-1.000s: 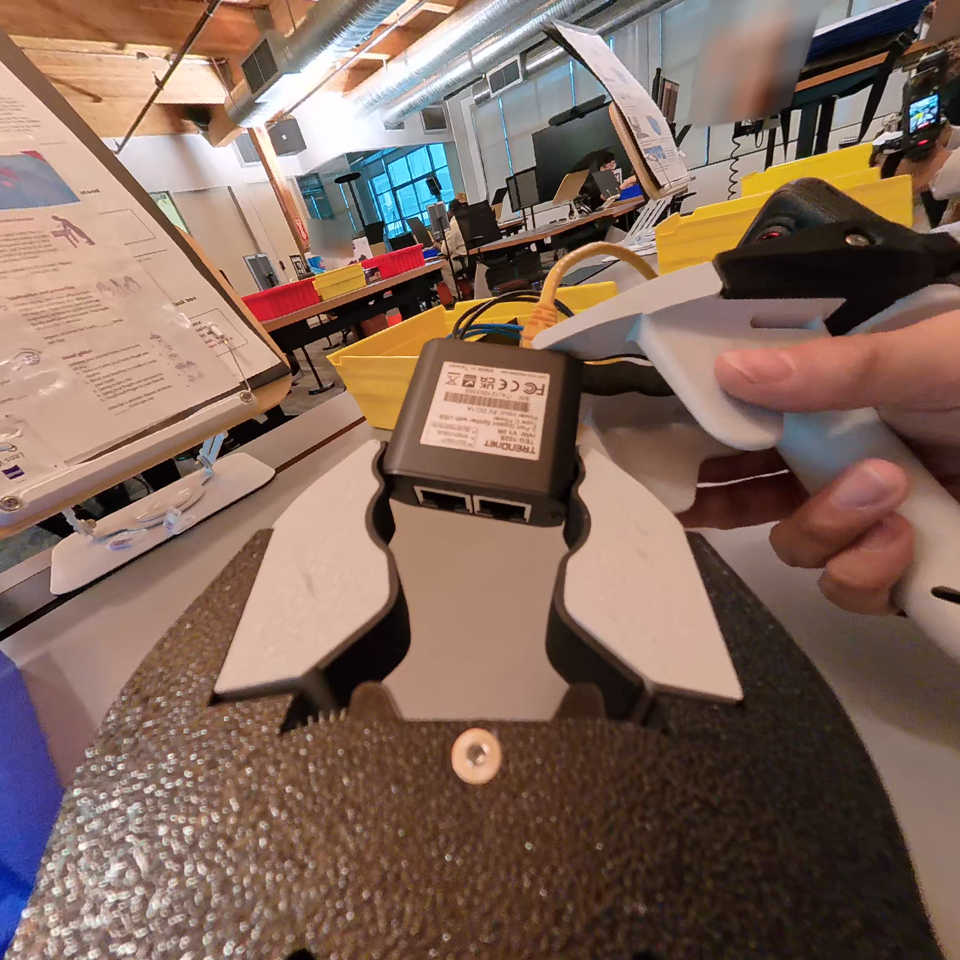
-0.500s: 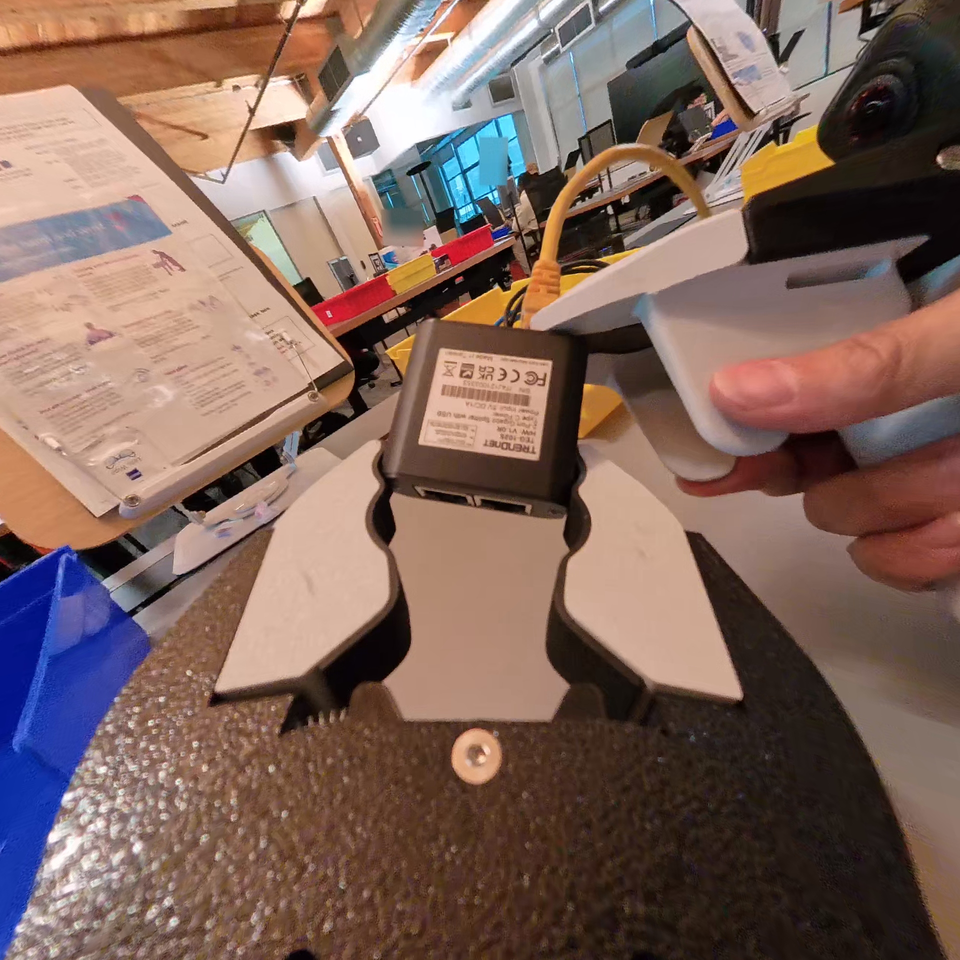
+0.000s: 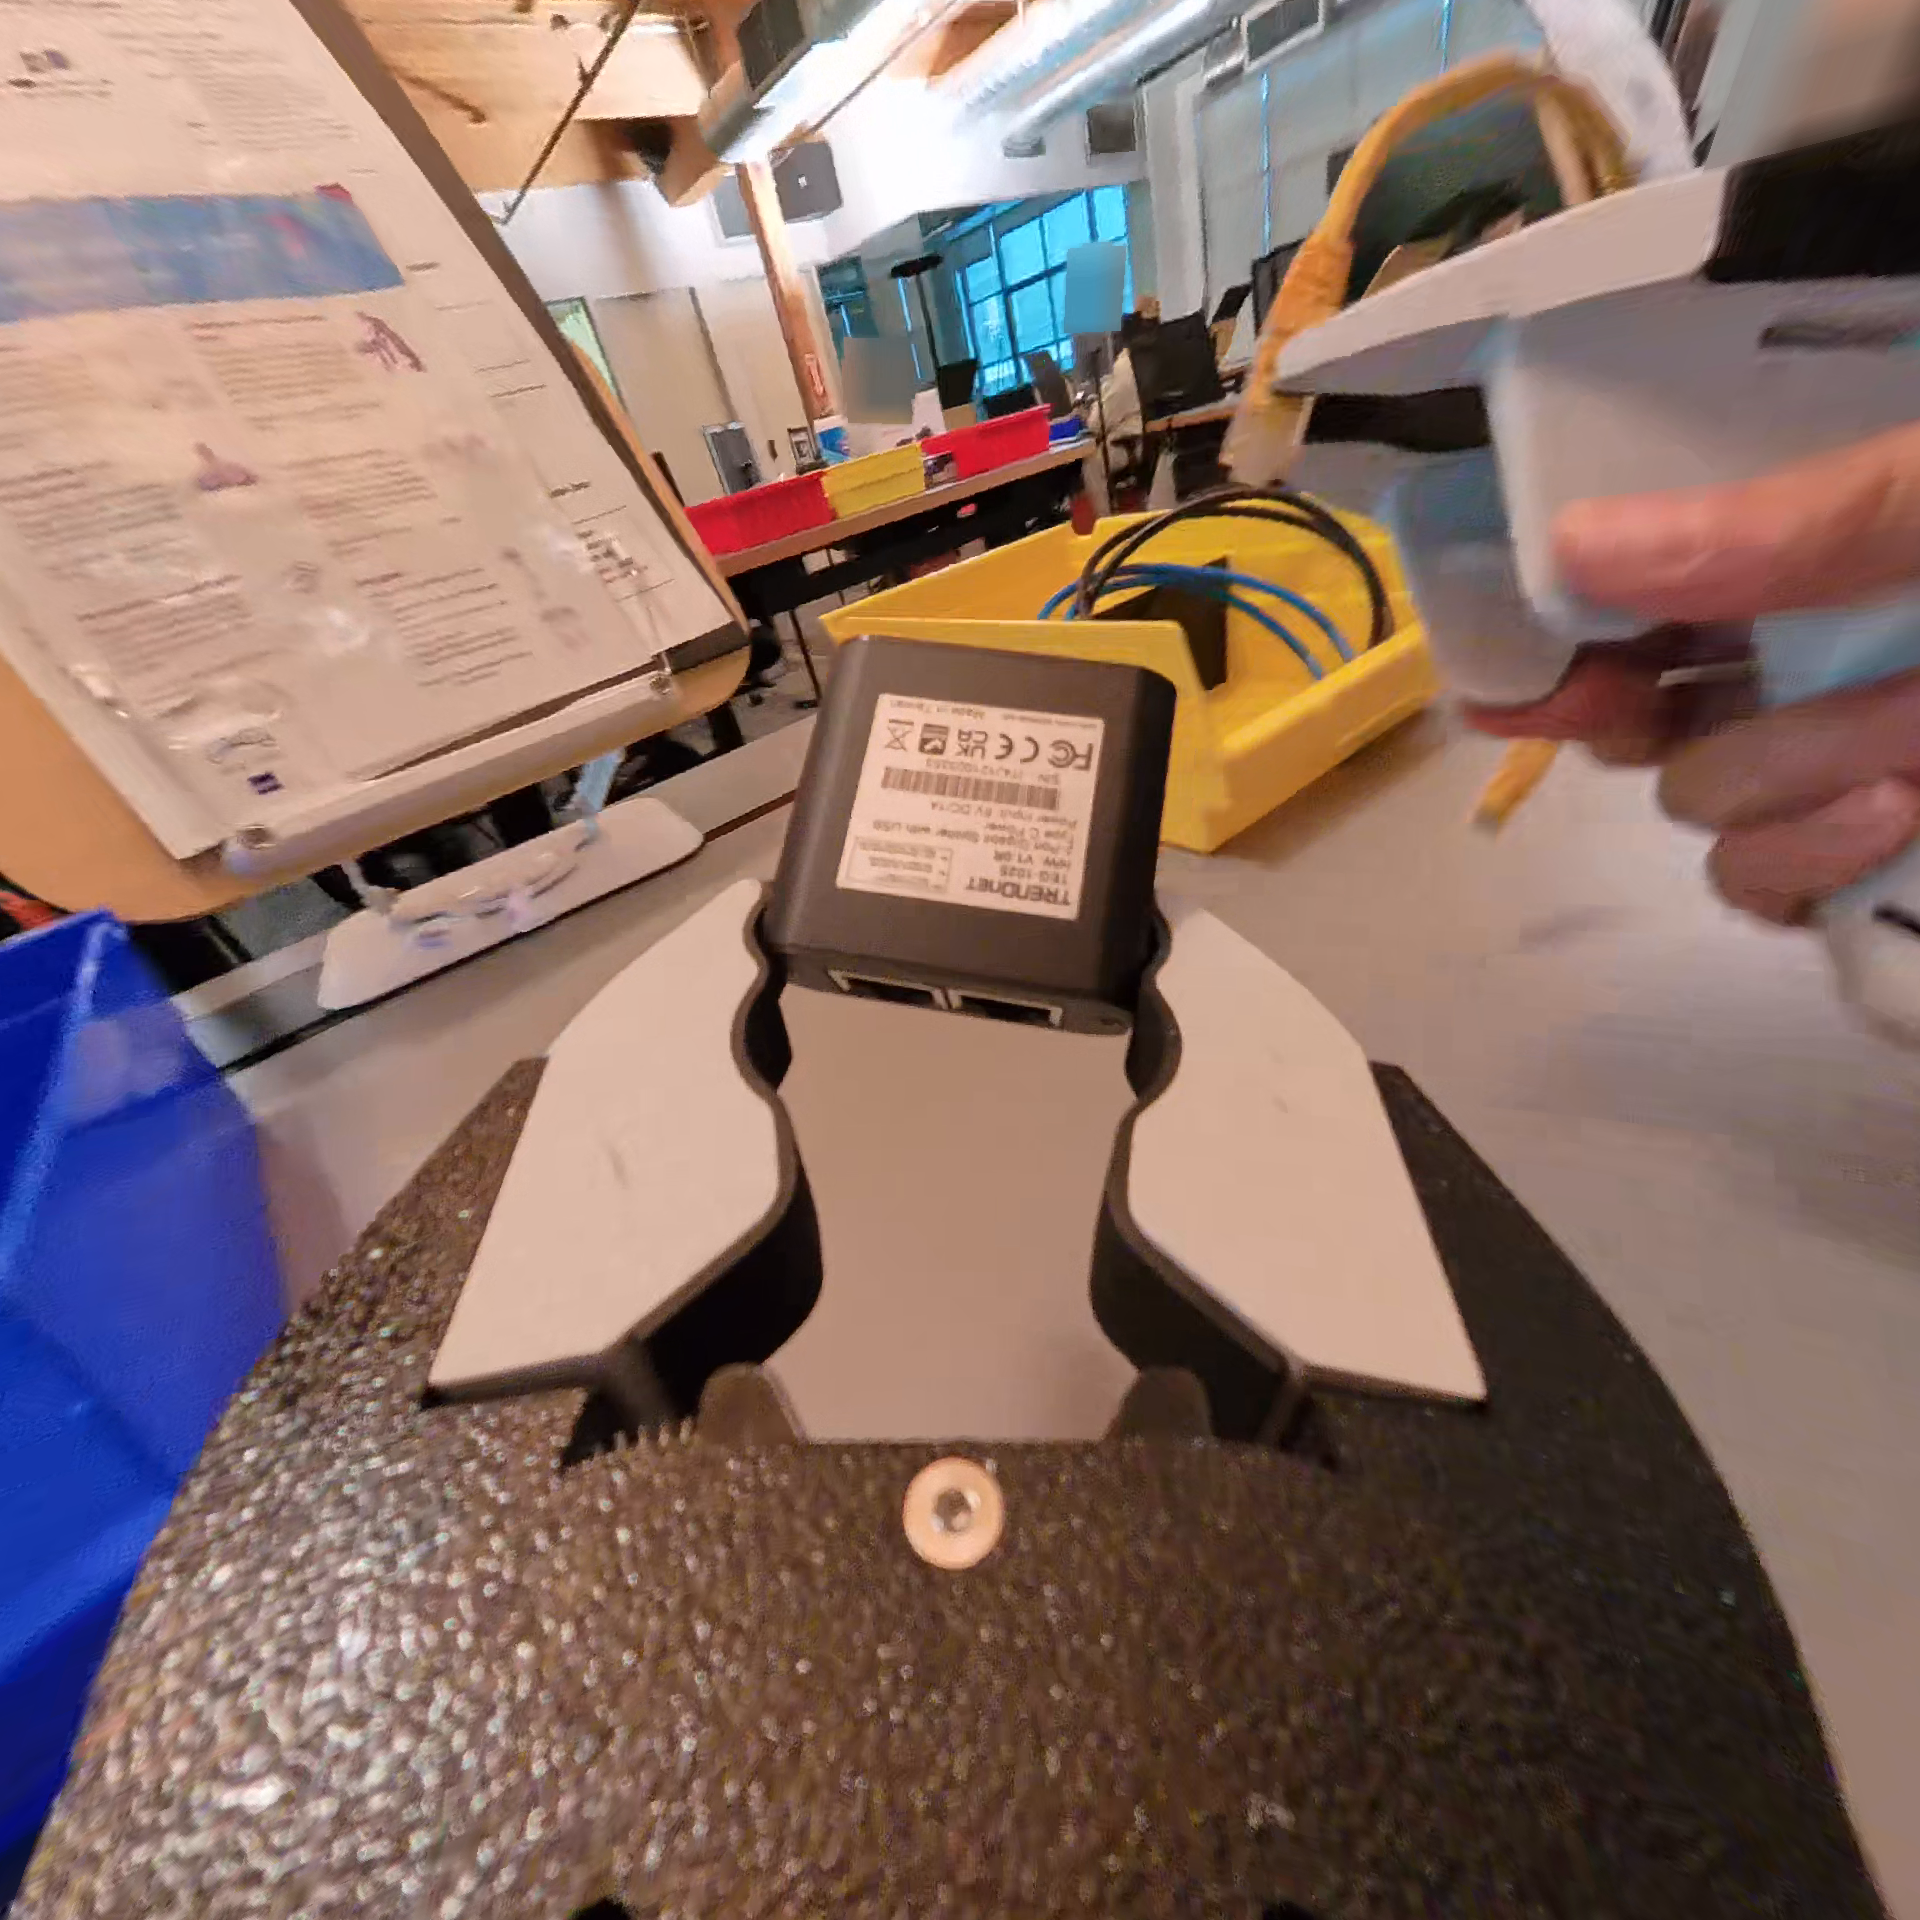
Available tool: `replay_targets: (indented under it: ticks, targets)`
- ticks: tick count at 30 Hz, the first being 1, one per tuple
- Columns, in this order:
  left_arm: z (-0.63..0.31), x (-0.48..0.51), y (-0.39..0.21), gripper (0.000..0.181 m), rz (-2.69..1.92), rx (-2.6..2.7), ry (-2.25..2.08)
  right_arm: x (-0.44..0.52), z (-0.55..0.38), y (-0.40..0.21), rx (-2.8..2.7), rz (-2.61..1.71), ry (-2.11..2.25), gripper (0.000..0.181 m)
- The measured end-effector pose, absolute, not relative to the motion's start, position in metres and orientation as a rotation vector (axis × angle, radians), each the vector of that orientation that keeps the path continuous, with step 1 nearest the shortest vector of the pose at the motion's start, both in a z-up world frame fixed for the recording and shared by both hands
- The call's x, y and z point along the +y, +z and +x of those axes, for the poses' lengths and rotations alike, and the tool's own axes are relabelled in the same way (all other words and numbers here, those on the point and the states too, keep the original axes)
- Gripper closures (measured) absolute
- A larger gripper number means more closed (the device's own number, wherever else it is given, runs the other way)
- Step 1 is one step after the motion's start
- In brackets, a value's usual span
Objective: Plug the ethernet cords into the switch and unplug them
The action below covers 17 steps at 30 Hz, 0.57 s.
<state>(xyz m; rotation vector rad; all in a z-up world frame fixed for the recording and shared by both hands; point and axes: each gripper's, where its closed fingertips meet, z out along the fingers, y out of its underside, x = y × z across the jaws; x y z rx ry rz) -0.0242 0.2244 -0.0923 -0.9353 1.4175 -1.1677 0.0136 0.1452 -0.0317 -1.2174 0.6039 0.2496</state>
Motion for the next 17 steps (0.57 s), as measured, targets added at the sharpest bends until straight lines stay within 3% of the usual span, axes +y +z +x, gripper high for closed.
replay_targets:
  ticks: [9,17]
  targets:
    - [-0.024,0.233,-0.090,0.118,-0.961,1.425,-1.227,0.095,0.097,-0.008,0.505,-1.699,0.003,0.170]
    - [-0.022,0.228,-0.097,0.118,-0.953,1.465,-1.218,0.110,0.178,-0.058,0.597,-1.913,0.153,0.167]
